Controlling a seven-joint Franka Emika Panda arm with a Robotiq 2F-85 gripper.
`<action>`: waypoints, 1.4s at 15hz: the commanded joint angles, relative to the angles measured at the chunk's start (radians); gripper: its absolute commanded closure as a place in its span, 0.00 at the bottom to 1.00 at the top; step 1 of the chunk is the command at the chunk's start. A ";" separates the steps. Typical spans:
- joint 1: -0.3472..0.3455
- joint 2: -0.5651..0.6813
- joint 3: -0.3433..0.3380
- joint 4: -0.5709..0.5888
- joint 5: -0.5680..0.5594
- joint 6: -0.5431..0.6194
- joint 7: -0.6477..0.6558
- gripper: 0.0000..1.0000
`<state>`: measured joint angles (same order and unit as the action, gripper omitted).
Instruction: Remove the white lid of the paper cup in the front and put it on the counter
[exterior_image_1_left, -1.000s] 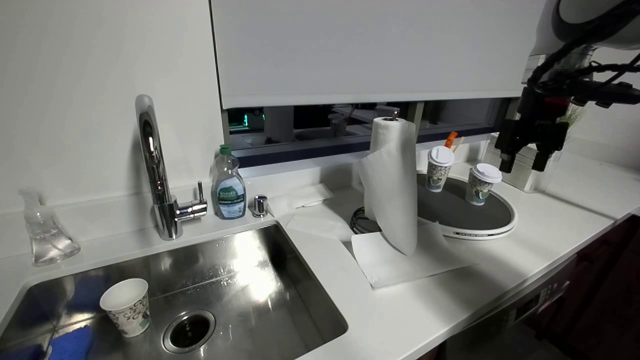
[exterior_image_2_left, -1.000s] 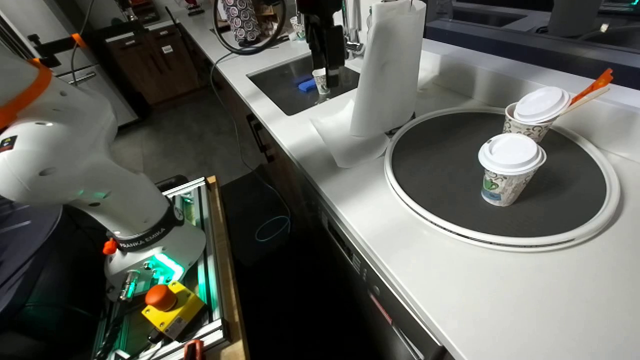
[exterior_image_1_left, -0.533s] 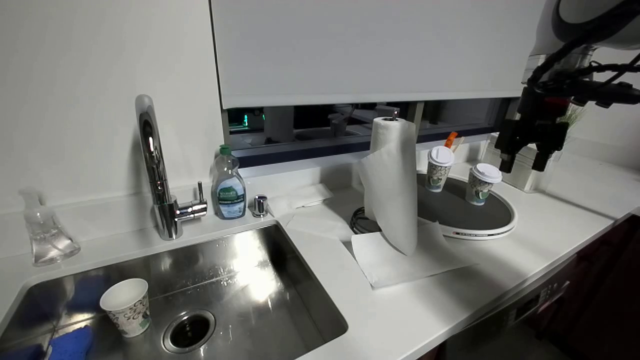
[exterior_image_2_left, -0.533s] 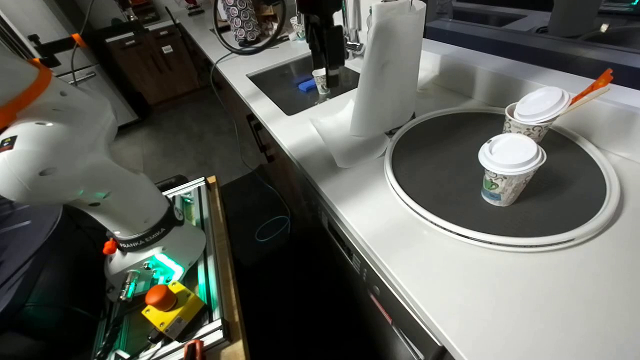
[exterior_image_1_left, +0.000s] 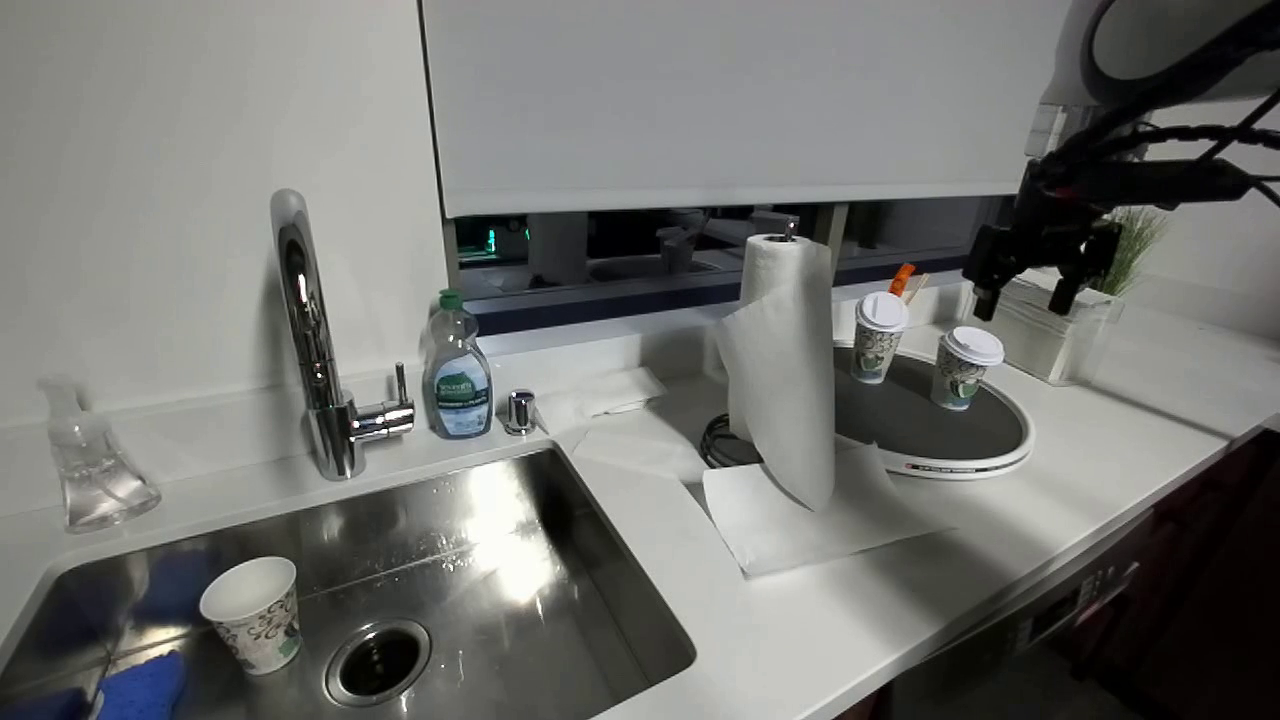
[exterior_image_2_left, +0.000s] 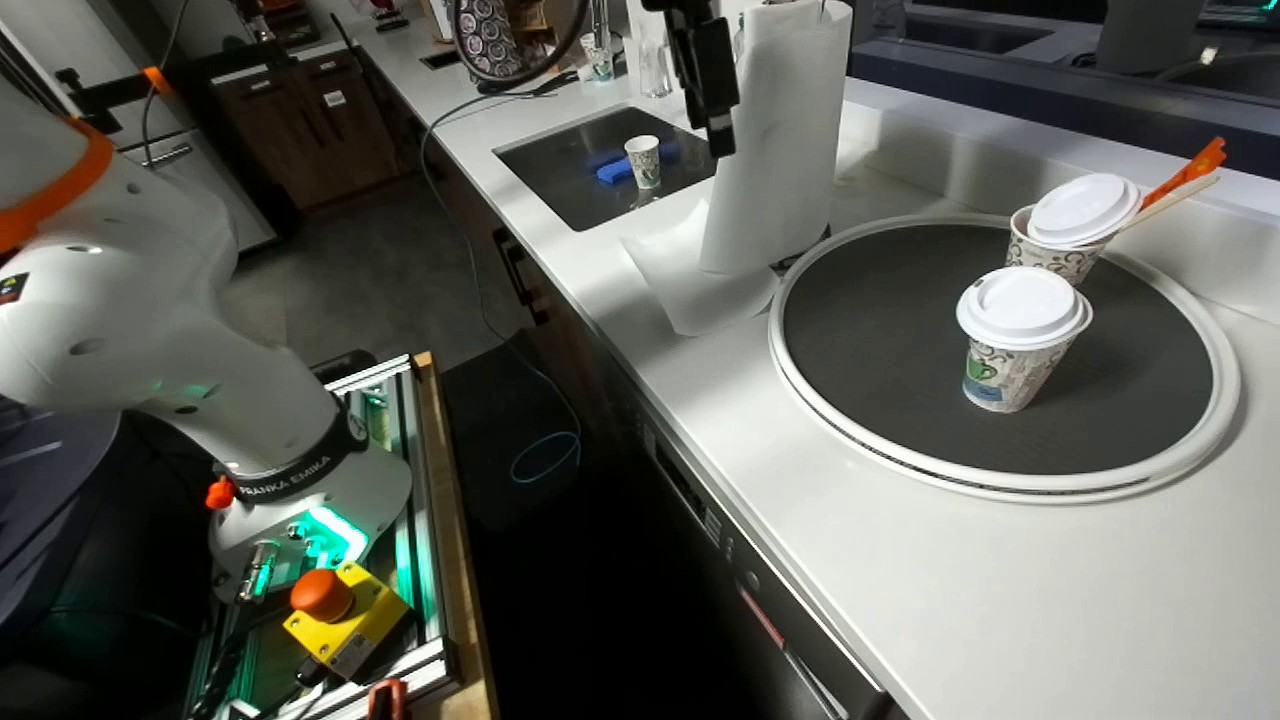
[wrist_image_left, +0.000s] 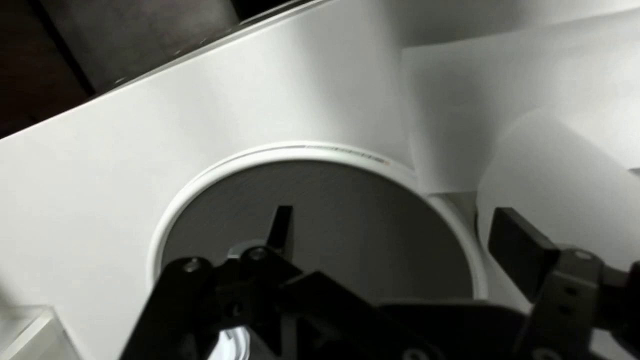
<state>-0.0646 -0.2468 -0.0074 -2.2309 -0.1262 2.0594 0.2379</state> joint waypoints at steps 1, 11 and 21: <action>-0.049 0.101 0.016 0.096 -0.217 0.056 0.090 0.00; -0.068 0.241 -0.056 0.169 -0.588 0.032 0.214 0.00; -0.101 0.289 -0.147 0.107 -0.390 0.428 -0.222 0.00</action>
<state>-0.1739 0.0427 -0.1457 -2.1252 -0.5198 2.4888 0.0190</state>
